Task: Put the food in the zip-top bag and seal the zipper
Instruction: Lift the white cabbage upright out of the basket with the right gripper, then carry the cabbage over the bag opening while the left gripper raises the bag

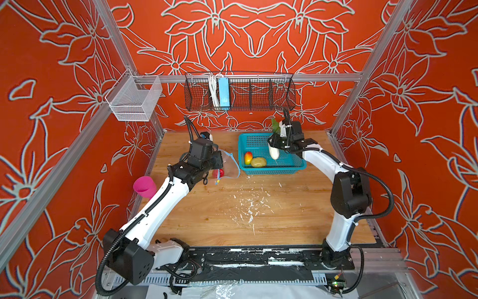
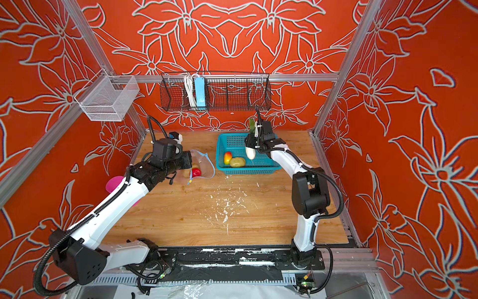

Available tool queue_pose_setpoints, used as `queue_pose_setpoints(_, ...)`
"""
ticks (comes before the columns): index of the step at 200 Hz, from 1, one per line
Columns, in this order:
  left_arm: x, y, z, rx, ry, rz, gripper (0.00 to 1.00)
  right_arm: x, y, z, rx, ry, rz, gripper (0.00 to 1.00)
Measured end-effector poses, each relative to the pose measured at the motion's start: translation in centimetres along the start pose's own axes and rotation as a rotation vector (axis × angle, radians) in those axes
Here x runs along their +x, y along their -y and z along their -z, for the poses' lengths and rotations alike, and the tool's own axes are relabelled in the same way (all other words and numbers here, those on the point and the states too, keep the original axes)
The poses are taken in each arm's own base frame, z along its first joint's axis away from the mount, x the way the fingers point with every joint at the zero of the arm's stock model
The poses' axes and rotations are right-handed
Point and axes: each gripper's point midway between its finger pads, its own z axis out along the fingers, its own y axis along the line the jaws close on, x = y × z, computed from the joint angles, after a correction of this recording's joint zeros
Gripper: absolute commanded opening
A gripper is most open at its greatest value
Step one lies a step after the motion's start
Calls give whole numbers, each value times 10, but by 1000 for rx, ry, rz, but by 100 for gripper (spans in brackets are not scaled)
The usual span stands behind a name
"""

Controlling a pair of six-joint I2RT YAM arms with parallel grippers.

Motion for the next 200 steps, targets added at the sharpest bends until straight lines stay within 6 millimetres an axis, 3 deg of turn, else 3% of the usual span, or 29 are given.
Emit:
queue_pose_setpoints(41,0,0,0,0,1,3,0,-1,-11,17,-66,53,-43,36)
queue_pose_setpoints(95,0,-3,1,-16,0,6,0,3,-34,21,-143,79,-76,35)
queue_pose_setpoints(129,-2,-5,3,-32,3,18,0,6,-73,30,-229,95,-65,35)
queue_pose_setpoints(172,-21,-2,13,-45,36,40,0,8,-125,49,-339,129,-18,34)
queue_pose_setpoints(200,-33,3,17,-41,41,52,0,7,-147,56,-398,156,-4,34)
